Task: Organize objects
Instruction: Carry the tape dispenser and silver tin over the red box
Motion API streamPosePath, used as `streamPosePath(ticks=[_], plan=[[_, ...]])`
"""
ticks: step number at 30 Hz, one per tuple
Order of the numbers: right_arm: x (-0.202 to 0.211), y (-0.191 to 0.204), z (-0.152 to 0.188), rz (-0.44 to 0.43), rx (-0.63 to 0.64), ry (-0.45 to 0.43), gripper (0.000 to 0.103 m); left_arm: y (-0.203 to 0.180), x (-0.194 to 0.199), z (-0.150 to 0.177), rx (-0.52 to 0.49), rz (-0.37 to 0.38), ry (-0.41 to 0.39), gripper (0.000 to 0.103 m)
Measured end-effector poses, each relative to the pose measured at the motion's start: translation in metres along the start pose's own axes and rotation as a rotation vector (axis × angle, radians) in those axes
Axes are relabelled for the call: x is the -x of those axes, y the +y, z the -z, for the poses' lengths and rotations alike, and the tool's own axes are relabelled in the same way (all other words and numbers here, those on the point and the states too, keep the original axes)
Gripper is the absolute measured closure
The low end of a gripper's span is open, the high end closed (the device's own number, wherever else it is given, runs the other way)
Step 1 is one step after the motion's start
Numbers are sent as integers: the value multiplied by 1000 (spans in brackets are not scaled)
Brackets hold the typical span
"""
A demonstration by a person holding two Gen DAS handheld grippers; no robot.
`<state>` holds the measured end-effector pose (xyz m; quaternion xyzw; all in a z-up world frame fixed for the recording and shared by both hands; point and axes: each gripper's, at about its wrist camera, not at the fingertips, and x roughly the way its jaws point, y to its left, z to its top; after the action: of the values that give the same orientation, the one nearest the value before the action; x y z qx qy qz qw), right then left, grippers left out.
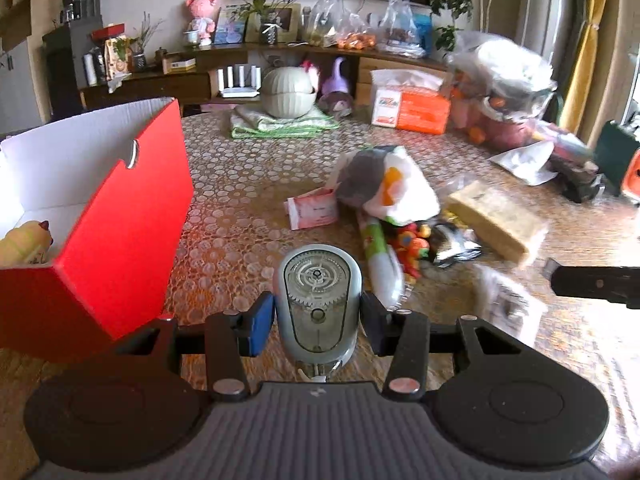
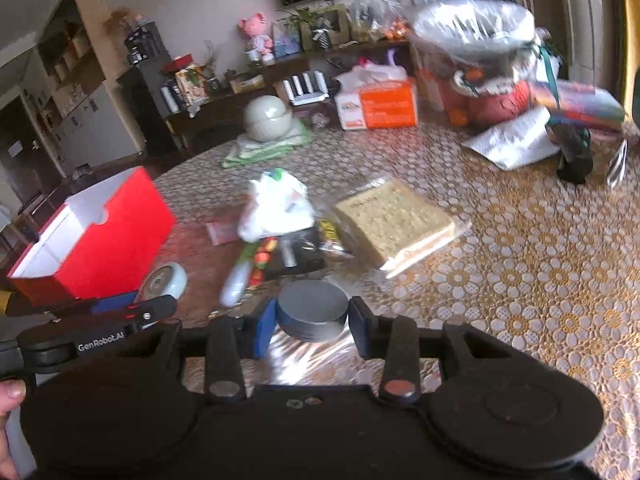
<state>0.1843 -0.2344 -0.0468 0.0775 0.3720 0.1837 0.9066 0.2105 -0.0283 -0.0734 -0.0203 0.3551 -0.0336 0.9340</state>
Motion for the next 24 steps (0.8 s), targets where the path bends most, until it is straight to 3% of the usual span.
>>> streamPosePath(ticks=[13,24], plan=[[46,86,-10,-81,195,-63,65,19,85,-4,32,58,-47,57],[44,163,-22,-159,316,-69,65,73,135,-16,69,50,-85,57]])
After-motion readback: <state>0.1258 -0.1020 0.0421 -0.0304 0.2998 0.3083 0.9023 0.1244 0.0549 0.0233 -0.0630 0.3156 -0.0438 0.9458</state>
